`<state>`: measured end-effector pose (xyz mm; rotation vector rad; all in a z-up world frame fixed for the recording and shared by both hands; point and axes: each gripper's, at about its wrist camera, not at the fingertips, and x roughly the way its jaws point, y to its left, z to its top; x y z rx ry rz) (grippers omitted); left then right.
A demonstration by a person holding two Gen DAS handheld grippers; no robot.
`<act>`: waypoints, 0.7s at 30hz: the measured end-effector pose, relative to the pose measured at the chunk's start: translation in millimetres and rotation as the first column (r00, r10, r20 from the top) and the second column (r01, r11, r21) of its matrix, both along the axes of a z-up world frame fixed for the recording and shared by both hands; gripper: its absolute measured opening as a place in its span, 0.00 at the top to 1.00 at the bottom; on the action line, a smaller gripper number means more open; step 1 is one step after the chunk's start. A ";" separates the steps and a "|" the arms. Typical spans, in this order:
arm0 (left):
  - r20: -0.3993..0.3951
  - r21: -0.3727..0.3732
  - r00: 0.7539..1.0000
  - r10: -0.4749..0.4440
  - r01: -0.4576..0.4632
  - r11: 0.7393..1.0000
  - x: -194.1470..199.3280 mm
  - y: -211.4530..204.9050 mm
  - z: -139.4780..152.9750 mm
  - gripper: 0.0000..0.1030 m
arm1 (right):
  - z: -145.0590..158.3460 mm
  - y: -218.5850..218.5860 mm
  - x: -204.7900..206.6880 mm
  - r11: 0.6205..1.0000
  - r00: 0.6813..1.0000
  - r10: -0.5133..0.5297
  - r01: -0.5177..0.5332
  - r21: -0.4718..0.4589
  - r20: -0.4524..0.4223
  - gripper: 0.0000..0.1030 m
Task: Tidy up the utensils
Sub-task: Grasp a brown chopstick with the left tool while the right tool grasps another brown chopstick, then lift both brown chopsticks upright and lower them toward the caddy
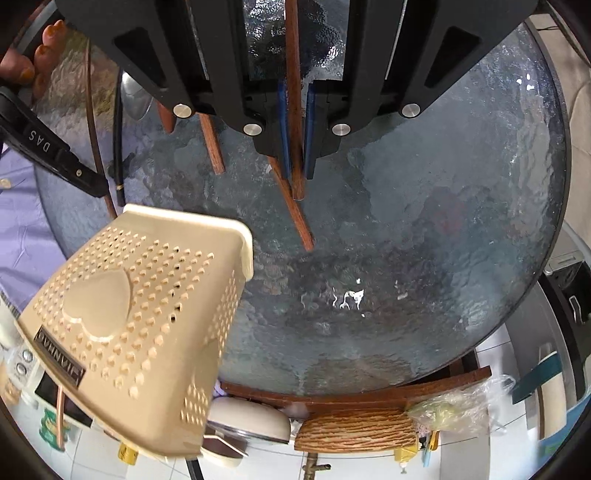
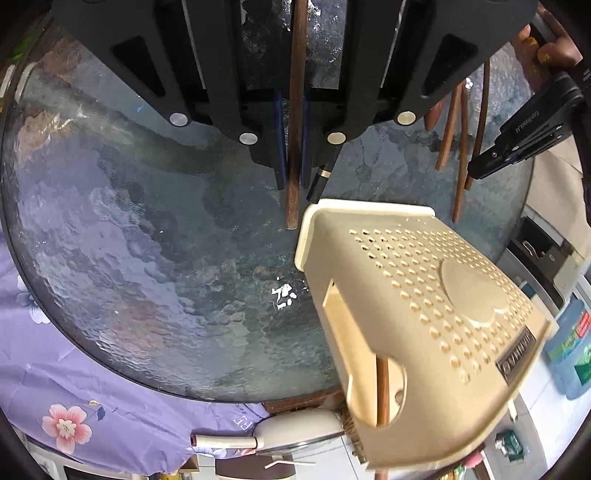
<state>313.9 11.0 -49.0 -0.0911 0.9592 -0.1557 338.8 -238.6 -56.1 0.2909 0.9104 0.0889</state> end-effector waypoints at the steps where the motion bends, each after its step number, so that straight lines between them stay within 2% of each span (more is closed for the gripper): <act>1: 0.008 -0.011 1.000 0.002 -0.002 1.000 -1.3 1.9 3.4 0.93 | 1.7 -2.5 -1.1 1.000 1.000 0.002 -0.002 0.015 0.005 0.92; 9: 0.076 -0.066 0.997 -0.012 0.017 0.998 -14.7 9.5 34.5 0.94 | 32.1 -16.5 -17.1 0.988 0.994 0.047 -0.060 0.141 0.095 0.92; 16: 0.155 -0.095 0.988 -0.022 0.037 0.995 -34.2 13.8 68.1 0.94 | 69.0 -13.5 -39.1 0.981 0.972 0.104 -0.136 0.142 0.208 0.92; 21: 0.210 -0.100 0.977 -0.022 0.044 0.994 -46.9 15.8 90.0 0.94 | 89.8 -9.3 -57.3 0.975 0.957 0.134 -0.174 0.137 0.258 0.92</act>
